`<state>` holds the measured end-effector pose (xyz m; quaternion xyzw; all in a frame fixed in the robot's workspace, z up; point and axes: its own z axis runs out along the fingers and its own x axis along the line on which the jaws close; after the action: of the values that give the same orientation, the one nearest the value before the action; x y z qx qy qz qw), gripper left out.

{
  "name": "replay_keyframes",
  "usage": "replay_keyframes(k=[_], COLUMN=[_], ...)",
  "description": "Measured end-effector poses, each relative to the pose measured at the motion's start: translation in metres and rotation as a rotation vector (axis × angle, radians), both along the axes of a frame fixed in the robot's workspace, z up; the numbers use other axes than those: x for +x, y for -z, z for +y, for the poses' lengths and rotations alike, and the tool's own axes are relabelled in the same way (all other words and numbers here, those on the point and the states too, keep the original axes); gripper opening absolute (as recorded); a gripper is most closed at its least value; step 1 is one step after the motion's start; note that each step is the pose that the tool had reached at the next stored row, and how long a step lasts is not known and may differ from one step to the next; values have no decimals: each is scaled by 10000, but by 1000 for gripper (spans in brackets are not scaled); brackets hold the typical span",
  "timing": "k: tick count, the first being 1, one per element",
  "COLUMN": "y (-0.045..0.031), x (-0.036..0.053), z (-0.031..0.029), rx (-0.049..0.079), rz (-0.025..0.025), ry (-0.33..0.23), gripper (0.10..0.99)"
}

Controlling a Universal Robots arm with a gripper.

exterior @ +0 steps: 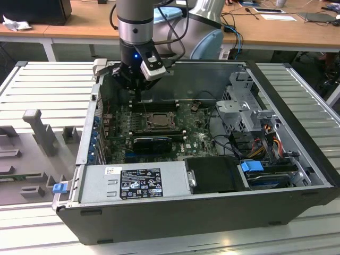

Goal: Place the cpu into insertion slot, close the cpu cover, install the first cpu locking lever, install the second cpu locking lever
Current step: 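Install the first cpu locking lever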

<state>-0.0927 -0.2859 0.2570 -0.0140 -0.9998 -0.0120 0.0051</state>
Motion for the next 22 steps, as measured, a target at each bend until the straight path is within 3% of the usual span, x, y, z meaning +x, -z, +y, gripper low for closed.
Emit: replay_keyframes(k=[22], y=[0], x=[126], z=[0], rx=[1], rz=[0], ry=[0], gripper=[106])
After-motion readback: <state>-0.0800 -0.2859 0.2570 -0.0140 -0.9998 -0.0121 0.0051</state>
